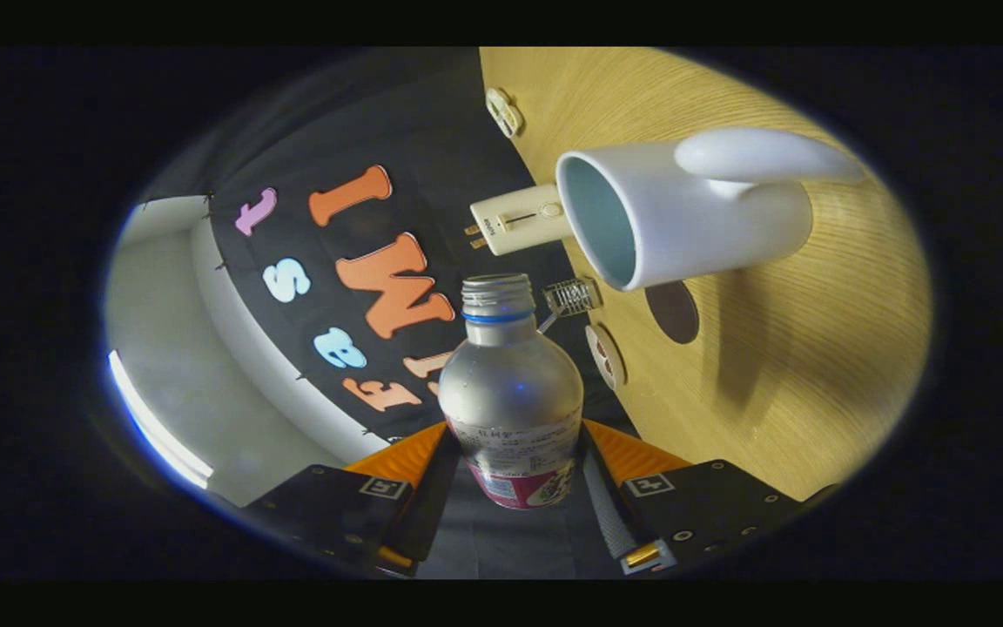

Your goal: Take the bottle from table, then pour the juice into the cup, finally place the bottle on the coaster

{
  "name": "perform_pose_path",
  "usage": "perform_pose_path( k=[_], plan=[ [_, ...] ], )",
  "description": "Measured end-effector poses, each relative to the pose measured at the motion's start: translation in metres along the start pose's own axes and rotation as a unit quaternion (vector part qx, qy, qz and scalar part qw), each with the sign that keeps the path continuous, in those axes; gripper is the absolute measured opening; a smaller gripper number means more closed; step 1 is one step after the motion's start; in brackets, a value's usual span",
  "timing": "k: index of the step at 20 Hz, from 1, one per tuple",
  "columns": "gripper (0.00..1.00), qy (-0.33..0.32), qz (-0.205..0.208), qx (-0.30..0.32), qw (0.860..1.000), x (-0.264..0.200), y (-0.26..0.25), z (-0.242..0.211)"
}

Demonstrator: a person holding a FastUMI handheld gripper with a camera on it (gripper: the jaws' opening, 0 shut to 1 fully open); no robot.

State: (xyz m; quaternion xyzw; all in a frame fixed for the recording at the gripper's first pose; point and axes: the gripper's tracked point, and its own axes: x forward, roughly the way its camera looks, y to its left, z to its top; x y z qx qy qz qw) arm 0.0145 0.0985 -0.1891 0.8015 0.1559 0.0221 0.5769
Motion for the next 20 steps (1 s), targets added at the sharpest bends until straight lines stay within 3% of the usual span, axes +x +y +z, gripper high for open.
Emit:
perform_pose_path(
  k=[20],
  plan=[
    [0.75, -0.009, 0.018, 0.037, 0.999, 0.0034, 0.0108, 0.0011]
  ],
)
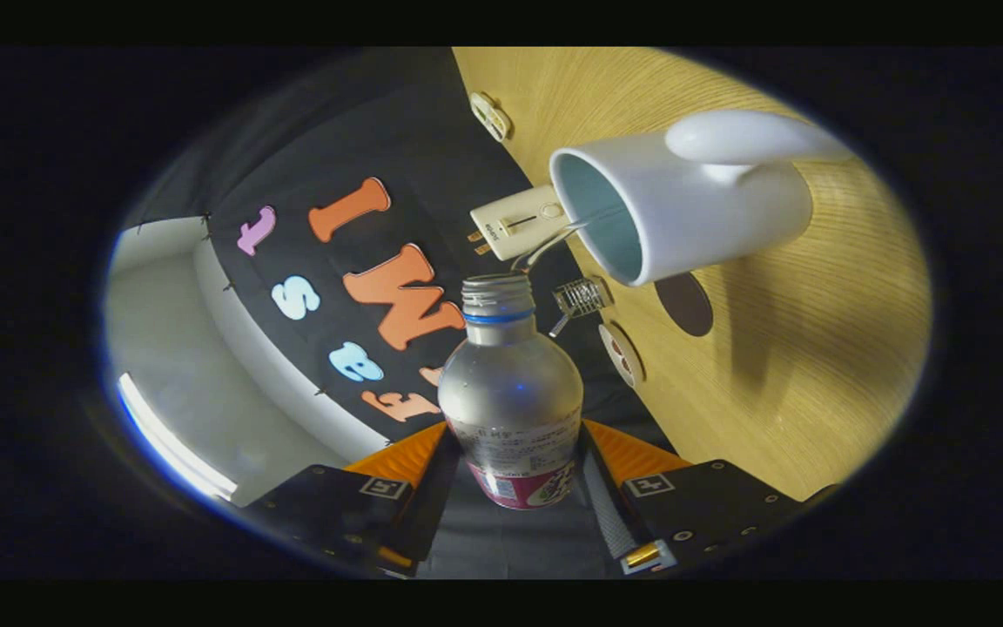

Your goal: Take the bottle from table, then pour the juice into the cup, finally place the bottle on the coaster

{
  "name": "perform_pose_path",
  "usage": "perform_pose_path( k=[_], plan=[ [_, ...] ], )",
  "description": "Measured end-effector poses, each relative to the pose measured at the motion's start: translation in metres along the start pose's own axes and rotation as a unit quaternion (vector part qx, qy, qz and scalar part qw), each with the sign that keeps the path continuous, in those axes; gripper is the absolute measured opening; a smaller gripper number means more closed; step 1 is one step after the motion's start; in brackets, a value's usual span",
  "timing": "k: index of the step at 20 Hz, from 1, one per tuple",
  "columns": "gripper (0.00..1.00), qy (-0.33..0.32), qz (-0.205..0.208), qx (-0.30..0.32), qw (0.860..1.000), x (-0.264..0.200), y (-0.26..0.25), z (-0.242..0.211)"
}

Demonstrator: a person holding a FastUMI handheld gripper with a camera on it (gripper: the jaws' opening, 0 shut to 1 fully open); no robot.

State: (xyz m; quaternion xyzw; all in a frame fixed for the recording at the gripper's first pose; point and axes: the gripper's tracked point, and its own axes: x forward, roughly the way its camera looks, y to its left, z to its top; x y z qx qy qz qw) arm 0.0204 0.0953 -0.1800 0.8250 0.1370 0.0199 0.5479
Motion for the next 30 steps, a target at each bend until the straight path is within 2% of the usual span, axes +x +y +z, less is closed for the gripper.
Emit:
perform_pose_path(
  k=[11, 30],
  plan=[
    [0.75, 0.002, 0.005, 0.017, 1.0, 0.001, 0.005, 0.001],
    [0.75, -0.012, 0.04, 0.069, 0.997, 0.004, 0.031, 0.0]
  ],
)
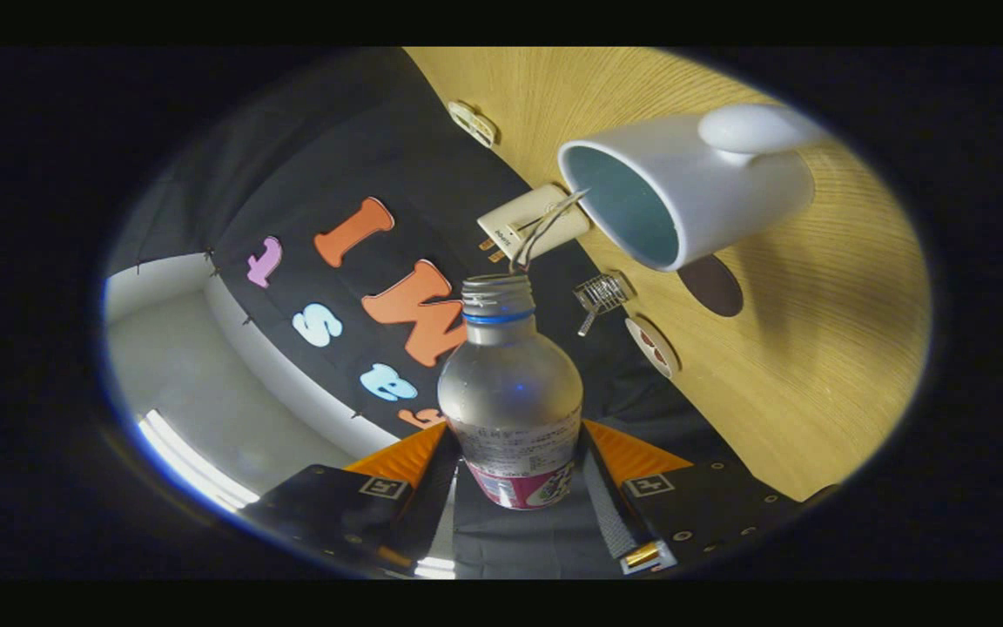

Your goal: Take the bottle from table, then pour the juice into the cup, finally place the bottle on the coaster

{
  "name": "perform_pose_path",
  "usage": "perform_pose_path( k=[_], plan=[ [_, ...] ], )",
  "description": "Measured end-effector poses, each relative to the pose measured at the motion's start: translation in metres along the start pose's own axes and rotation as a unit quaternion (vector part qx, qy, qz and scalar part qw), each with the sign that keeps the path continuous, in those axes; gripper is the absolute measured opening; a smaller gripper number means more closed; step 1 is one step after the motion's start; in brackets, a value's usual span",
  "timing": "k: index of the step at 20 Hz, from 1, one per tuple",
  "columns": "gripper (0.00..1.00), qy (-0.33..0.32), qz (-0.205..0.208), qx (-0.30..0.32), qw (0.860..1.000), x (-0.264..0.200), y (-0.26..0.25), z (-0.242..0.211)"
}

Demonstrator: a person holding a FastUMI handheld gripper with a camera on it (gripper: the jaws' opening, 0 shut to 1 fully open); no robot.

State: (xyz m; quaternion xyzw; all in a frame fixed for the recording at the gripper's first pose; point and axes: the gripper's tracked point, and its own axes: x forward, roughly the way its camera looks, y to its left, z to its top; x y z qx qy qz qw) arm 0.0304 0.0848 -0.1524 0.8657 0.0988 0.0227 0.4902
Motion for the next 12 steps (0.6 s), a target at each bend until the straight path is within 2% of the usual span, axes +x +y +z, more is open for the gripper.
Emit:
perform_pose_path(
  k=[12],
  plan=[
    [0.75, -0.005, 0.014, 0.022, 1.0, 0.0019, 0.0058, -0.0027]
  ],
)
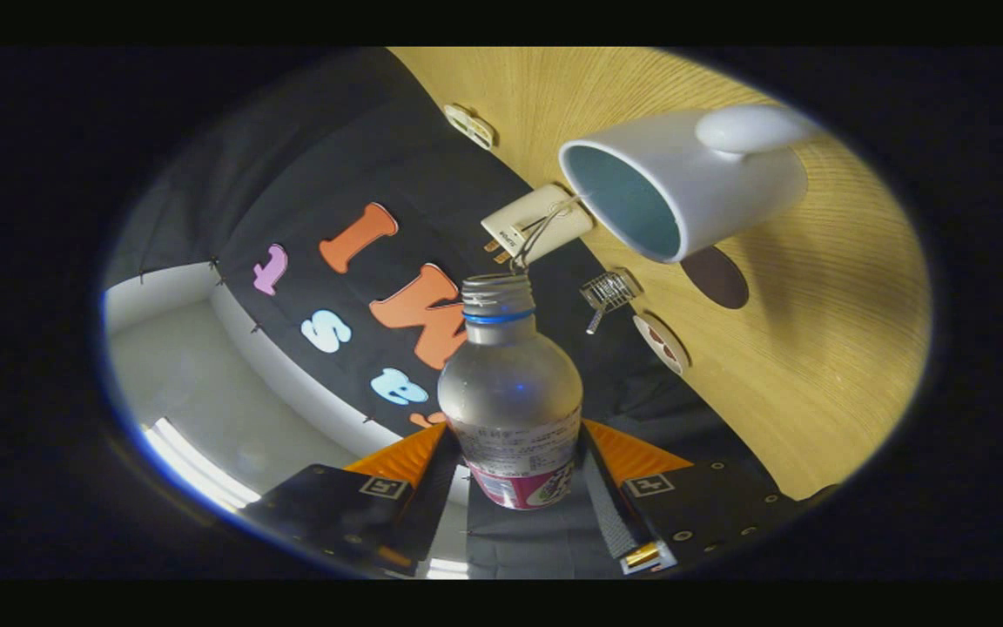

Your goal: Take the bottle from table, then pour the juice into the cup, finally place the bottle on the coaster

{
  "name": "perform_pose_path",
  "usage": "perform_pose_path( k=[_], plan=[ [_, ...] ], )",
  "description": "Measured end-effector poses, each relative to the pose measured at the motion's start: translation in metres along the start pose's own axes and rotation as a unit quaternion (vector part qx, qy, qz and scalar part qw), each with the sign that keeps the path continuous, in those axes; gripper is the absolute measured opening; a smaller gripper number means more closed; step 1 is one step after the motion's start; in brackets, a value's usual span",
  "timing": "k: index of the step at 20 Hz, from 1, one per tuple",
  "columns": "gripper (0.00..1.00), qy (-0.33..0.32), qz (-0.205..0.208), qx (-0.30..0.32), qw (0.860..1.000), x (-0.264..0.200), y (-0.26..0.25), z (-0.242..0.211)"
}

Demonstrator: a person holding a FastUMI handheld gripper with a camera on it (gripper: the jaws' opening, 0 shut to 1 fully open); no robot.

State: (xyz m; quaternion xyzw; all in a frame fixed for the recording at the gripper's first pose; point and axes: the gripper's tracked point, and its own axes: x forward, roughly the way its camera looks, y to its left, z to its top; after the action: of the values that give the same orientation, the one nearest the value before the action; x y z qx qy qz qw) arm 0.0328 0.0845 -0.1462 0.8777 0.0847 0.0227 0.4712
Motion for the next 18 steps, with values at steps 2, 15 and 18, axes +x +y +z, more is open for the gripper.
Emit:
perform_pose_path(
  k=[2, 15, 18],
  plan=[
    [0.75, 0.001, 0.003, 0.003, 1.0, -0.001, 0.002, -0.001],
    [0.75, 0.001, 0.014, 0.001, 1.0, -0.003, 0.006, -0.002],
    [0.75, -0.004, -0.002, -0.018, 1.0, 0.0, -0.006, 0.001]
  ],
)
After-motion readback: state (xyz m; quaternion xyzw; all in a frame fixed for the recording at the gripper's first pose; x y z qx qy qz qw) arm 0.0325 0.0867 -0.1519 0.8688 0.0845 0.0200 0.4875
